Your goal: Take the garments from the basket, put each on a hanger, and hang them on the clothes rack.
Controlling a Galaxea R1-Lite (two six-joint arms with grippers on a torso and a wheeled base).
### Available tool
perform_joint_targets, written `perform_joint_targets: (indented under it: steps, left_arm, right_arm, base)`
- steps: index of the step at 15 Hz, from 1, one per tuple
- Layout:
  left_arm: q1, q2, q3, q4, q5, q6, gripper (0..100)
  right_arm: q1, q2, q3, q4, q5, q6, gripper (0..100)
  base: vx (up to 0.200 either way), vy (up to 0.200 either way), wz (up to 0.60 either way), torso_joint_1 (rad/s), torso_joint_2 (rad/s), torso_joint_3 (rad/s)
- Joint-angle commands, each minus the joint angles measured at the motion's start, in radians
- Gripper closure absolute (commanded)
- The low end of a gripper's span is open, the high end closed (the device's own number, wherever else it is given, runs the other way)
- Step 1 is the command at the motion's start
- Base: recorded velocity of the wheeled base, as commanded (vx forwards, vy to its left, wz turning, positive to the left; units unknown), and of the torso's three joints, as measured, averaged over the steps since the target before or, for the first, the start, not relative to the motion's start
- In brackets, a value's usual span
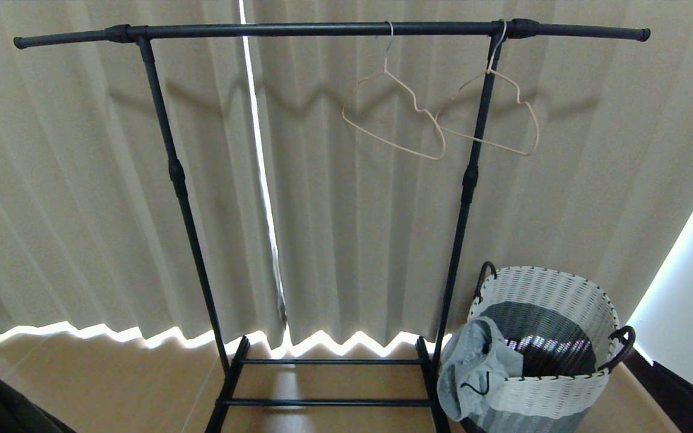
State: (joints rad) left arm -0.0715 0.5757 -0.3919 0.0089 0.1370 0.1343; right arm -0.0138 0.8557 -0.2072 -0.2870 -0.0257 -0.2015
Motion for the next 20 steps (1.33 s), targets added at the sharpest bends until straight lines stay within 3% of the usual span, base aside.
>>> perform_joint_targets:
  steps: [1, 6, 20]
  left_arm:
    - [-0.002, 0.004, -0.004, -0.021, 0.0, 0.001, 100]
    - [-0.004, 0.01, 0.038, -0.067, 0.0, 0.051, 100]
    - [-0.004, 0.007, 0.051, -0.078, 0.0, 0.073, 100]
  right_arm:
    - [0.0, 0.002, -0.004, 0.0, 0.0, -0.001, 0]
    - [0.0, 0.003, -0.004, 0.0, -0.003, -0.003, 0]
    - [0.0, -0.02, -0.004, 0.0, -0.003, -0.003, 0]
  base:
    - [0.0, 0.0, 0.0, 0.0, 0.0, 0.0]
    - [0.0, 0.0, 0.0, 0.082, -0.23, -0.163]
    - [0.0, 0.0, 0.0, 0.196, -0.47, -0.28]
